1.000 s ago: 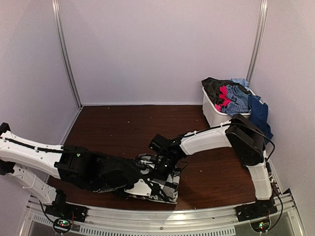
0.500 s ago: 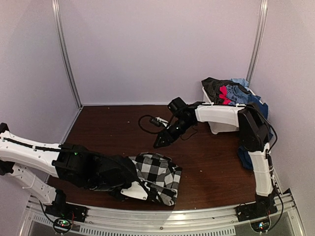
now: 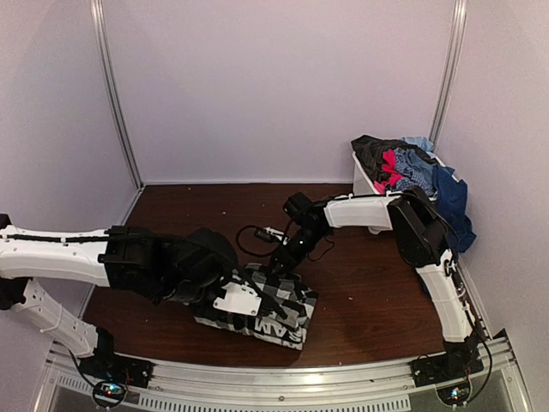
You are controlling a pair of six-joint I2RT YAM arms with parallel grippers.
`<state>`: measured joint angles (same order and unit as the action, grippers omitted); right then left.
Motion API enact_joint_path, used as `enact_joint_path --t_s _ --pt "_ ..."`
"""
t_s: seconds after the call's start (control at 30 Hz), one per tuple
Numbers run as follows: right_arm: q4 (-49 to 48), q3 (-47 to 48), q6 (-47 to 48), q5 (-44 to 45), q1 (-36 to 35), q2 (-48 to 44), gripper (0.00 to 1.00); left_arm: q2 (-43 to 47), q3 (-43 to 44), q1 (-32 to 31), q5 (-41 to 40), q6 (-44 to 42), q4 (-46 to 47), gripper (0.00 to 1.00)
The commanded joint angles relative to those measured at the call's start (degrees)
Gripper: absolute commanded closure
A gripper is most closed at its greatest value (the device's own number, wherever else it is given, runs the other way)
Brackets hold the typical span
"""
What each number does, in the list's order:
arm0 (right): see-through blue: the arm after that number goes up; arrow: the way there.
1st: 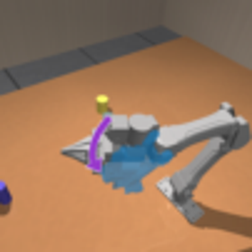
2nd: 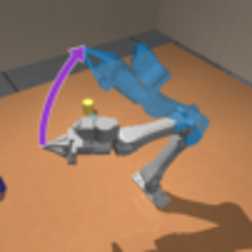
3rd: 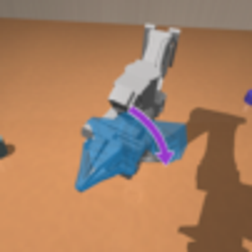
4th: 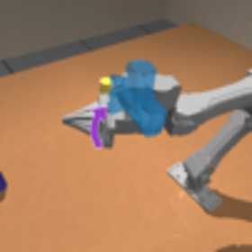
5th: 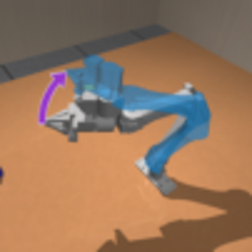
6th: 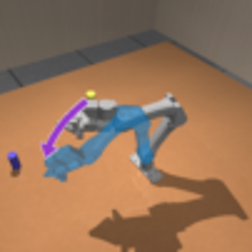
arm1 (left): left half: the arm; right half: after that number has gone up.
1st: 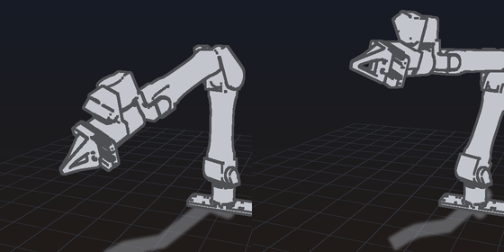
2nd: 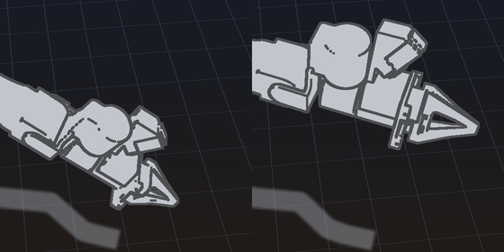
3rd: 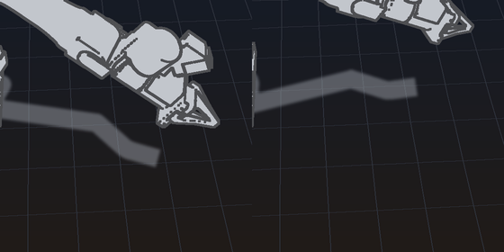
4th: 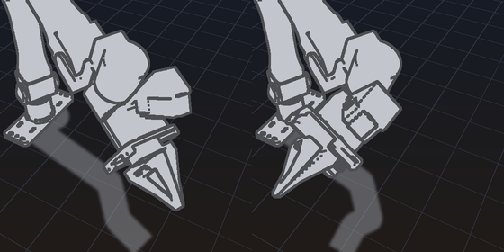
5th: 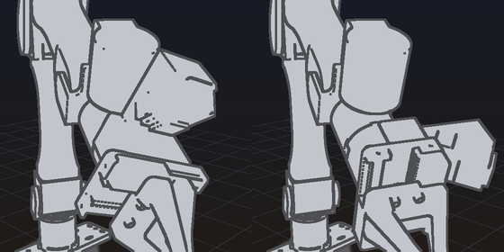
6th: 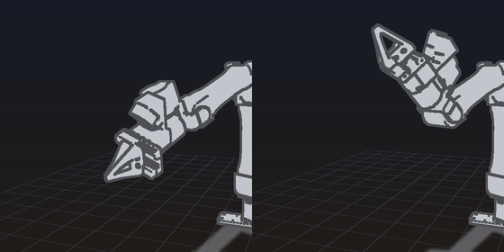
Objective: Fold and stack the mixed laundry pile
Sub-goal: Fold the 2/3-rectangle-folded shirt at the center of the board.
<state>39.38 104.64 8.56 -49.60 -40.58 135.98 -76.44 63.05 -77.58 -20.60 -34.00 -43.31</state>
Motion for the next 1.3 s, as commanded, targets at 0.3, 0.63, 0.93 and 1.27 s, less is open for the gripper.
enact_joint_path --t_s 0.3,0.63,0.93,1.27 --pt "-0.53 -4.40 2.09 -4.83 -2.92 0.18 0.77 -9.40 4.95 7.85 2.08 -11.57 10.83 0.95" --pt "-2.64 -5.55 -0.79 -1.96 -2.56 -4.58 0.54 -11.94 7.32 10.56 4.37 -12.34 9.81 0.97" --pt "-21.87 -19.91 -15.95 -7.62 -2.20 -19.53 0.54 -5.32 3.51 3.10 -0.46 -8.32 6.97 0.95" --pt "-20.50 -25.88 -18.96 0.23 -3.94 -22.58 0.53 -2.39 -1.12 -6.47 -10.34 -2.00 6.49 0.93"
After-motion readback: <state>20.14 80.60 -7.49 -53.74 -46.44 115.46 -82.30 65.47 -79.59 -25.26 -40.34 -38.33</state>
